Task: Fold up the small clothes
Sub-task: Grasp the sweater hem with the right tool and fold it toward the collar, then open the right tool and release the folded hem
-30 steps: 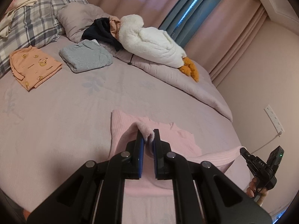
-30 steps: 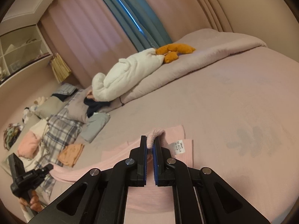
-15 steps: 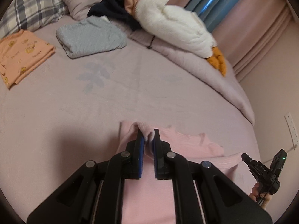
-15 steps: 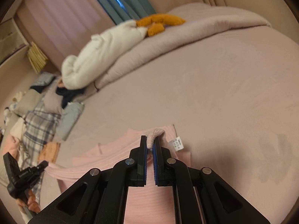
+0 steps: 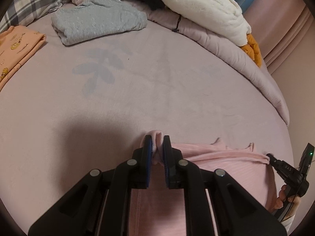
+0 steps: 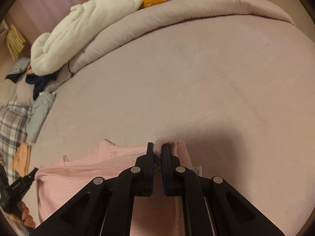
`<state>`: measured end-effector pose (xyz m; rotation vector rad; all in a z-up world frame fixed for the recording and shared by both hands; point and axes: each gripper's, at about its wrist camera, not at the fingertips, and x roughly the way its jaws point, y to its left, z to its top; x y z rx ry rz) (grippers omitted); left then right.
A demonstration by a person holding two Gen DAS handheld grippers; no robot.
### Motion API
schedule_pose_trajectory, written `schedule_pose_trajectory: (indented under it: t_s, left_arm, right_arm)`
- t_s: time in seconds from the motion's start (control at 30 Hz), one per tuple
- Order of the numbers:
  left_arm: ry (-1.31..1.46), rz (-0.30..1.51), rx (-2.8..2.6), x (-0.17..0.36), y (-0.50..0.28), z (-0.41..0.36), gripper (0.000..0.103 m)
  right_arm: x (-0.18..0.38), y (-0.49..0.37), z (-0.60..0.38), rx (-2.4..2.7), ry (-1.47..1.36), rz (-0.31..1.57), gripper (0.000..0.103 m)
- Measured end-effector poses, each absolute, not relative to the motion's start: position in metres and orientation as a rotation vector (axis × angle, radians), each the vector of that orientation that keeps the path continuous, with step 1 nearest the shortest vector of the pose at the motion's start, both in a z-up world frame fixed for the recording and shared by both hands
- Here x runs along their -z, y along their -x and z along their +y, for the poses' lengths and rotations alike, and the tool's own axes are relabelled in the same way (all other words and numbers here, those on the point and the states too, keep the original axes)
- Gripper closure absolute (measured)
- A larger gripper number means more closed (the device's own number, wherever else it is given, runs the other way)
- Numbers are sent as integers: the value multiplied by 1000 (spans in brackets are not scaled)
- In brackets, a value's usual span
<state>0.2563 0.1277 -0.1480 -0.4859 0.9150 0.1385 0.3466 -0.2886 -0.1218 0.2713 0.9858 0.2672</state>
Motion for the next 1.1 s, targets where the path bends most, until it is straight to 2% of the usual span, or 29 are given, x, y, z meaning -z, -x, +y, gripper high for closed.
schedule_pose_trajectory:
  t_s: [0.03,0.1,0.23,0.27,0.3,0.4,0.5,0.6,0.73,1.1]
  left_arm:
    - [483,912,-143,148,-256,129,86]
    - [467,907,-185,145,-255,131,65]
    - [475,859,-197,128,-246,137,55]
    - [486,843,-187,121,-240,139,45]
    - [494,827,-185,113,-234,140,37]
    - [478,772,-172,90,-215,137,26]
    - [461,750,-155,75,-199,130,17]
    - [472,754,-133,70,-177,125,15]
    - [524,801,-108,84,-146,118,15]
    - [564,923,-59,143,-95,86,16]
  right_arm:
    - [121,-345,-289,-261,-265,976,96]
    - [119,-347,-290,-250,-252,969,96]
    - [110,-346,-296,-238,-246,966,92]
    - [105,-343,-299,-237,-249,951,91]
    - [100,-341,-301,-239,-250,940,87]
    - [81,-327,-310,-196,-212,864,54]
    - [61,-309,-321,-154,-194,791,51]
    - [44,-288,-330,-152,-196,774,50]
    - [35,-256,-335,-148,-188,740,34]
    - [85,-187,-340,-172,-284,844,34]
